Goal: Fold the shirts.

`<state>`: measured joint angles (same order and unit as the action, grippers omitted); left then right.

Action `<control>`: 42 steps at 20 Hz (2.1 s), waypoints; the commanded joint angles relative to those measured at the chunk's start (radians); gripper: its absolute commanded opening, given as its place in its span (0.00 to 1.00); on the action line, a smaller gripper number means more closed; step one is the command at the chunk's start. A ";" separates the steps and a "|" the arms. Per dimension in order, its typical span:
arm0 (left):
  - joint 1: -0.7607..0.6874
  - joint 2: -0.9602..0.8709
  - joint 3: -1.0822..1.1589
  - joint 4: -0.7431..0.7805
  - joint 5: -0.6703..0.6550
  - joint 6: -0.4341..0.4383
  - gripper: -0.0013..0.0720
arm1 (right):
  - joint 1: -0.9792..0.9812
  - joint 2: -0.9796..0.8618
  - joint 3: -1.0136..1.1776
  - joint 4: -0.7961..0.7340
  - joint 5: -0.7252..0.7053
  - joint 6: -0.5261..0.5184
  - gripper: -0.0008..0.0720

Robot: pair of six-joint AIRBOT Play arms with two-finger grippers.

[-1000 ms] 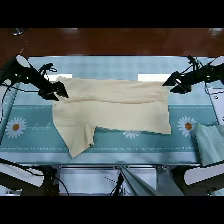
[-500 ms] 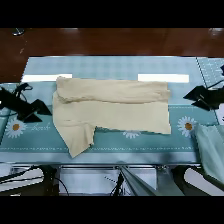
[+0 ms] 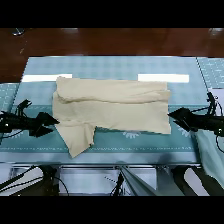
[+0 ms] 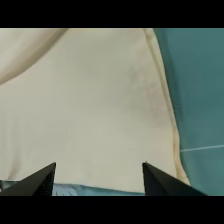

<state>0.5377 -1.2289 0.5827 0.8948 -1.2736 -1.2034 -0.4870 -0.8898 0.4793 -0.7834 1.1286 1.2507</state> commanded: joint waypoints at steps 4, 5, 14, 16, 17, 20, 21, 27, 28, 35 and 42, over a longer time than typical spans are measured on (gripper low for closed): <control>-0.101 0.005 -0.122 -0.117 0.126 0.104 0.98 | -0.001 0.015 -0.035 0.104 -0.020 -0.010 0.87; -0.126 0.005 -0.143 -0.135 0.156 0.104 0.98 | -0.001 0.015 -0.034 0.124 -0.022 0.003 0.87; -0.163 0.008 -0.139 -0.160 0.147 0.121 0.05 | -0.182 0.015 -0.060 -0.310 0.159 0.185 0.87; -0.163 0.008 -0.137 -0.180 0.147 0.122 0.05 | -0.182 0.014 -0.106 -0.265 0.155 0.158 0.87; -0.163 0.008 -0.137 -0.181 0.147 0.122 0.05 | -0.182 0.013 -0.114 -0.245 0.140 0.158 0.87; -0.164 0.008 -0.137 -0.181 0.147 0.122 0.05 | -0.182 -0.034 -0.114 -0.149 0.102 0.123 0.87; -0.164 0.008 -0.137 -0.181 0.147 0.122 0.05 | -0.182 -0.058 -0.114 -0.081 0.092 0.077 0.87; -0.164 0.008 -0.137 -0.181 0.147 0.121 0.05 | -0.182 -0.200 -0.114 0.041 0.030 -0.001 0.87; -0.164 0.008 -0.137 -0.181 0.148 0.122 0.05 | -0.182 -0.217 -0.114 0.058 0.025 -0.012 0.87; -0.164 0.008 -0.137 -0.181 0.148 0.122 0.05 | -0.164 -0.273 -0.112 0.175 -0.005 -0.075 0.86; -0.160 0.008 -0.120 -0.180 0.124 0.122 0.05 | 0.047 -0.273 -0.010 0.146 -0.040 -0.066 0.05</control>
<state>0.3748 -1.2221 0.4507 0.7139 -1.1347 -1.0817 -0.4938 -1.1610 0.4183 -0.6289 1.0645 1.1892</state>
